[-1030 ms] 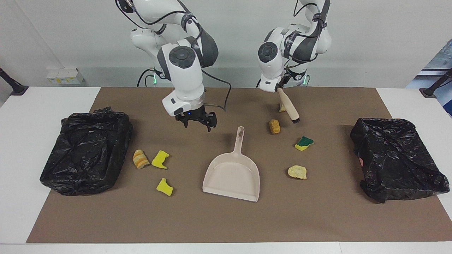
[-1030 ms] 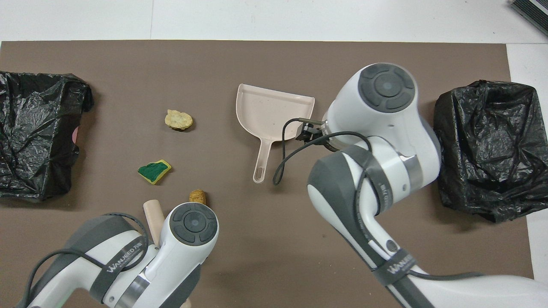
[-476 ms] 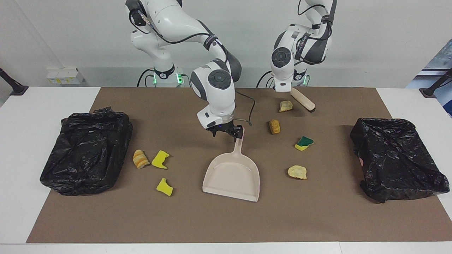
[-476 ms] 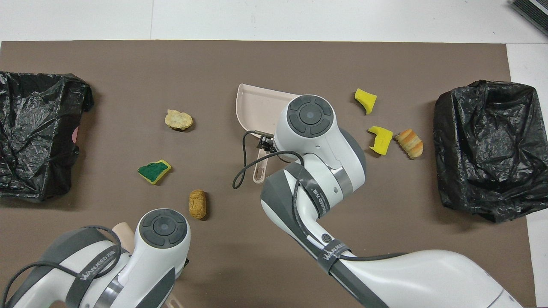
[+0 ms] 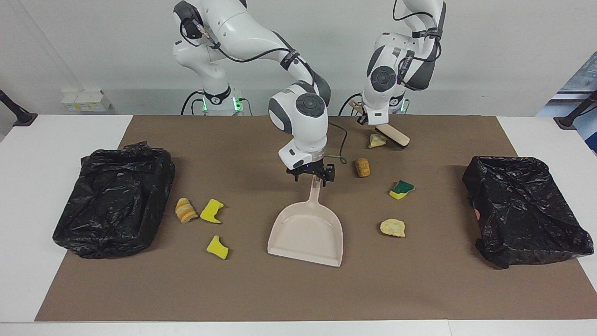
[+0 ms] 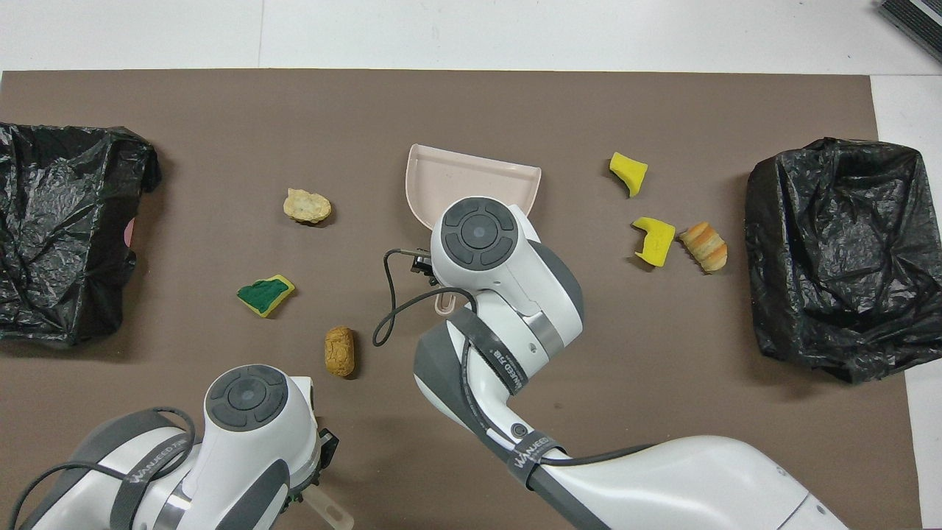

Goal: Sweep and dump trash in bin

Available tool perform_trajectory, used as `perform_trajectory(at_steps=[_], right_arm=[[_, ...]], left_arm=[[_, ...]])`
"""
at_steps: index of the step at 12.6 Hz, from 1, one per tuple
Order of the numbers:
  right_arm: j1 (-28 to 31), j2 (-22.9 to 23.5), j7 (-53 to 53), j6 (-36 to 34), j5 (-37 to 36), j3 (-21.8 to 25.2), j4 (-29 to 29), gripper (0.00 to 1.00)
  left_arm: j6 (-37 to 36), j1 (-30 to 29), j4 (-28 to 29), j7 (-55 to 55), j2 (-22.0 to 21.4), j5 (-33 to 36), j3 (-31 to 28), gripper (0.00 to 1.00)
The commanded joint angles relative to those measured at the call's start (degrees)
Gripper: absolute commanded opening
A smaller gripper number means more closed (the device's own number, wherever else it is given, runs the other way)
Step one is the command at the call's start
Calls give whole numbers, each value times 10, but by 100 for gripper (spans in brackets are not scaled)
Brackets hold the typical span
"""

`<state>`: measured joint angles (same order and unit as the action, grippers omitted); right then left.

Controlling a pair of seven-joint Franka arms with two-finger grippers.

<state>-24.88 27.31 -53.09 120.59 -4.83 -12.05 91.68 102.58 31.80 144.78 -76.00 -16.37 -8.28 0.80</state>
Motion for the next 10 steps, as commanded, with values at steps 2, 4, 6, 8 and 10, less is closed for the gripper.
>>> perform_trajectory(at_steps=[2,4,6,8,10], right_arm=[[-1,10,-17,37,-24,1,5,100],[-1,12,-16,40,-30,0,7,96],[-3,11,-11,41,-33,0,21,81],[-3,11,3,38,-48,-3,20,37],[-3,10,59,36,-50,-3,20,0]], left_arm=[[54,-25,3,-13,13,-19,3,0],[86,-31,-27,-6,41,-24,3,0],[109,-53,-76,20,82,-46,3,0],[111,-56,-119,78,109,-47,3,0],[101,-72,-149,166,128,-46,3,0]])
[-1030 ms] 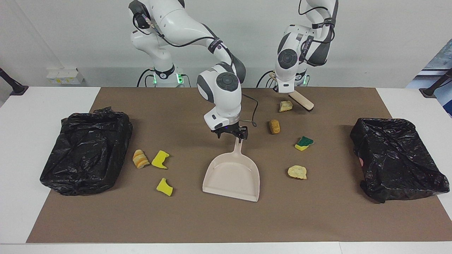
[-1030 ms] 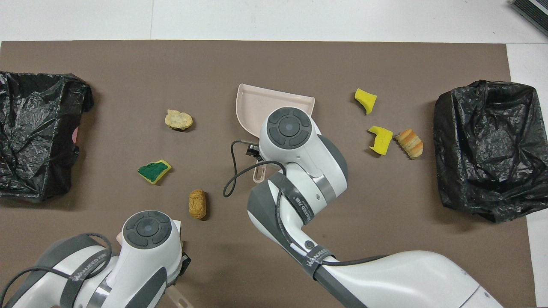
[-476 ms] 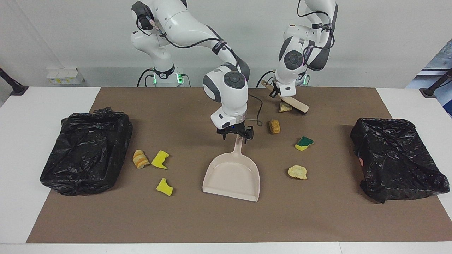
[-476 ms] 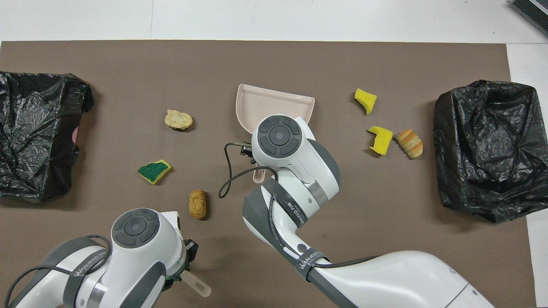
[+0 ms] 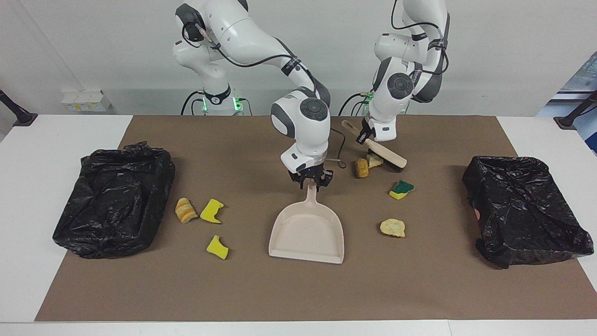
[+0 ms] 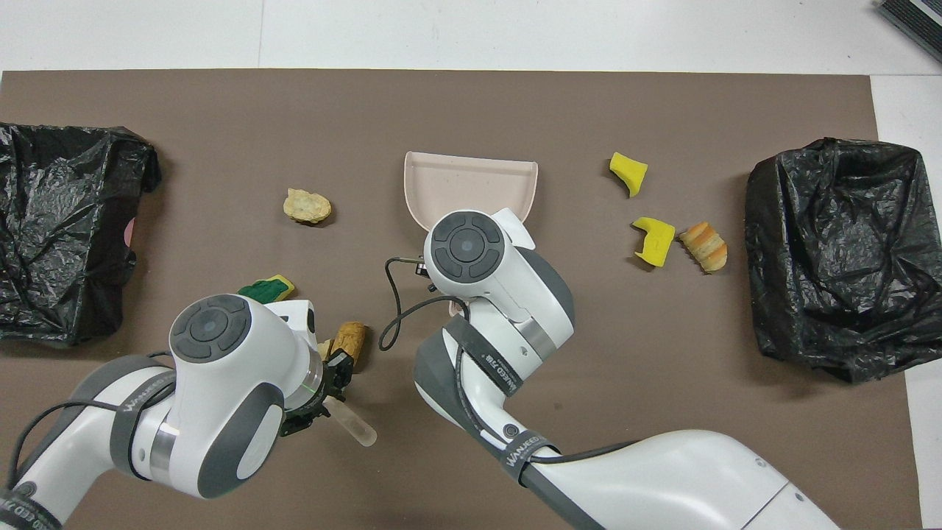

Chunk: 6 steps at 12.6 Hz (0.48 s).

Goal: Sweep and dump trash in bin

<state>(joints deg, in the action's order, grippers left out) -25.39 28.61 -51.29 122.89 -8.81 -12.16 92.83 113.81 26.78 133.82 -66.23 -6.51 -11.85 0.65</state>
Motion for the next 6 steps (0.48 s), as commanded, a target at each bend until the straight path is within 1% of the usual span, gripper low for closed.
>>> perform_trajectory(at_steps=[1,2,4,6], right_arm=[[3,-4,74,11,-8,-2,8,0],[8,-11,101,3,-7,-2,8,0],[17,-40,129,-26,-6,-2,9,0],[39,-70,190,-65,-2,-3,9,0]], left_arm=[[-15,-32,-51,101,30,-11,5,0],[-23,-41,-70,132,30,-11,5,0],[-87,-71,-108,207,29,-5,5,0],[-122,-111,-119,293,13,3,4,0]])
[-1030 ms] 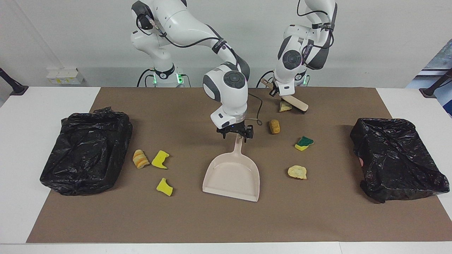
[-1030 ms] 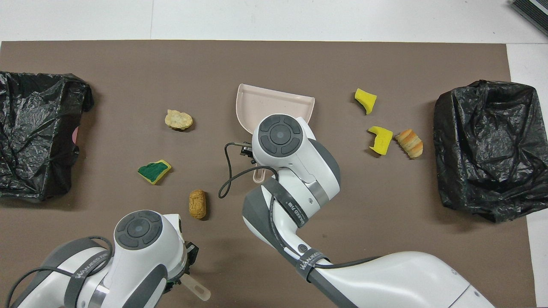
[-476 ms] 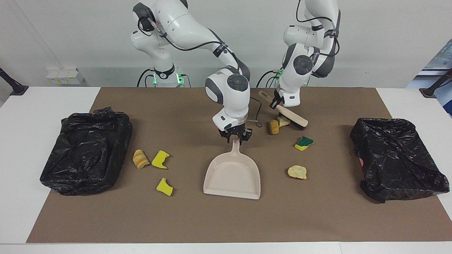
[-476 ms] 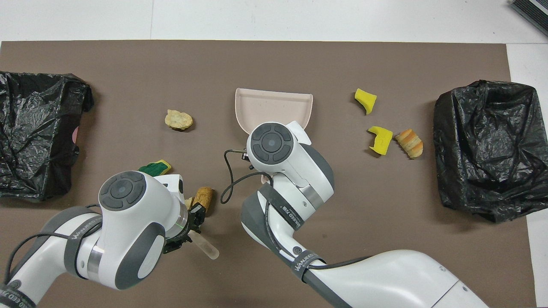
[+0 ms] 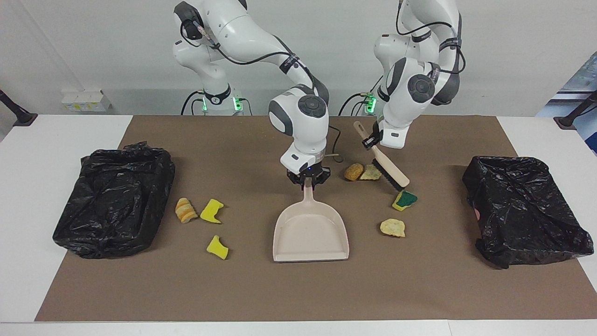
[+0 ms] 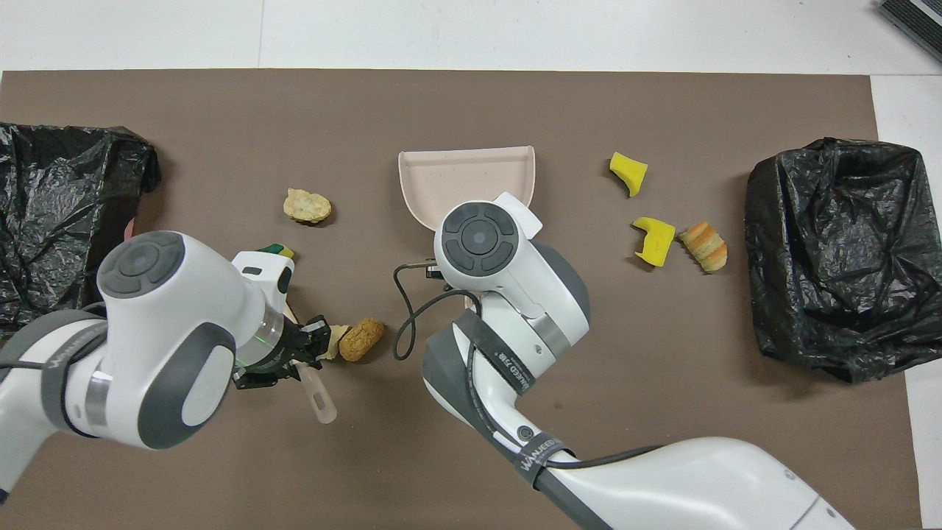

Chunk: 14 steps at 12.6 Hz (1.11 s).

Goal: Sweep and dump trash in bin

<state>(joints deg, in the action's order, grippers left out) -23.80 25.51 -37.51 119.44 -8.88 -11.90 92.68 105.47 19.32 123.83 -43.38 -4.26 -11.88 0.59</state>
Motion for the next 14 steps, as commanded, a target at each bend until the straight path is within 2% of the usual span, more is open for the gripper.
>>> perform_trajectory(at_steps=[1,5,7,10,12,14], right_arm=[[37,-53,105,-57,3,-5,12,0],[74,-85,268,-160,6,-6,22,0],[102,-92,437,-196,7,-6,22,0],[151,-100,708,-205,7,-6,24,0],[161,-102,822,-199,7,-6,35,0],[163,-121,939,-161,7,-6,75,0]], left_arm=[[-60,-50,-25,102,-9,23,5,0],[-54,-108,-20,253,-7,74,5,0],[-30,-126,-20,330,0,115,5,0],[40,-154,-20,408,37,165,5,0],[79,-164,-24,436,54,185,5,0],[119,-165,-35,444,80,204,5,0]])
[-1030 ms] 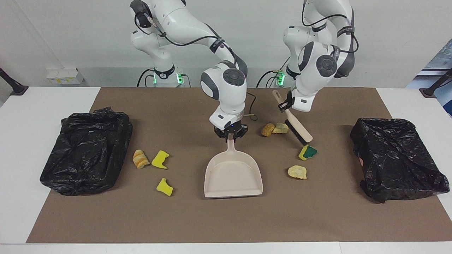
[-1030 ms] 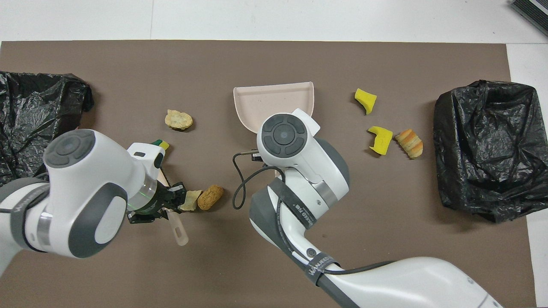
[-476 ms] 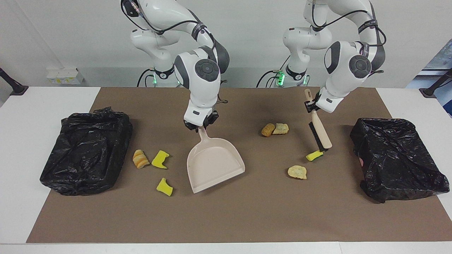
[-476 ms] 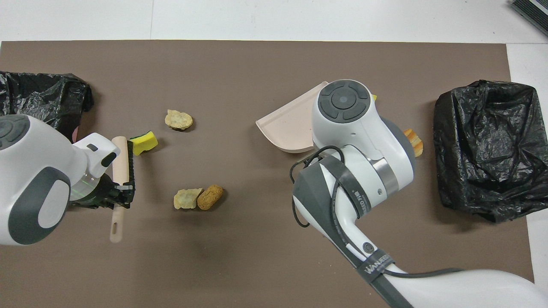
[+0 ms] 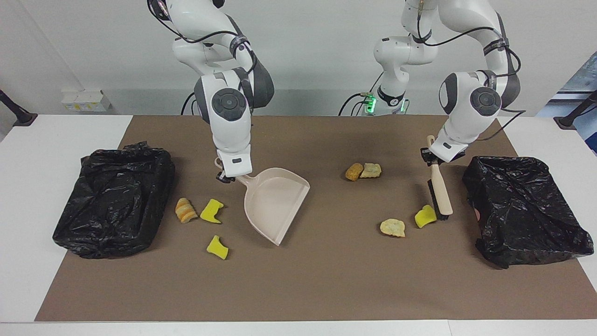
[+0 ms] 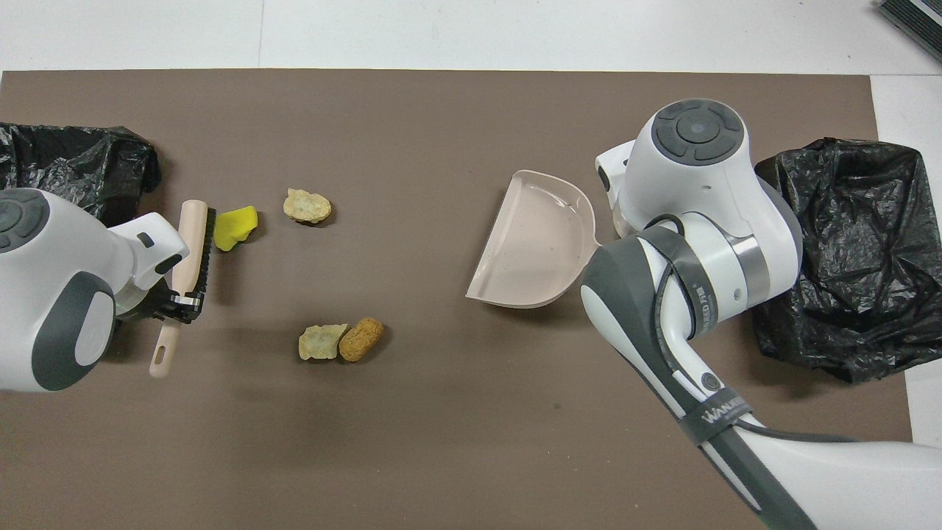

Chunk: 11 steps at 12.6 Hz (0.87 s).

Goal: Sweep and dump trash in bin

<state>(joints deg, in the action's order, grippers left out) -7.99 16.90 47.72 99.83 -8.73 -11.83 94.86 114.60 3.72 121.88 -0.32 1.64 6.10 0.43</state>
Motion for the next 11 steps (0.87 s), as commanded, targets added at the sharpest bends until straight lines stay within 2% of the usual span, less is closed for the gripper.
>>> perform_trajectory(at_steps=[1,3,5,7,11], right_arm=[[5,-46,118,58,6,-6,79,0],[-1,-64,165,117,-5,-6,124,0],[-9,-60,197,140,-30,-6,133,0],[-26,-60,195,147,-64,-6,134,0],[-27,-58,191,147,-66,-5,145,0]], left_arm=[[39,-9,-29,29,38,36,6,0],[53,-10,-43,99,51,36,6,0],[55,-15,-40,136,51,35,8,0],[66,-8,-41,166,53,35,11,0],[73,18,-42,190,54,30,12,0]])
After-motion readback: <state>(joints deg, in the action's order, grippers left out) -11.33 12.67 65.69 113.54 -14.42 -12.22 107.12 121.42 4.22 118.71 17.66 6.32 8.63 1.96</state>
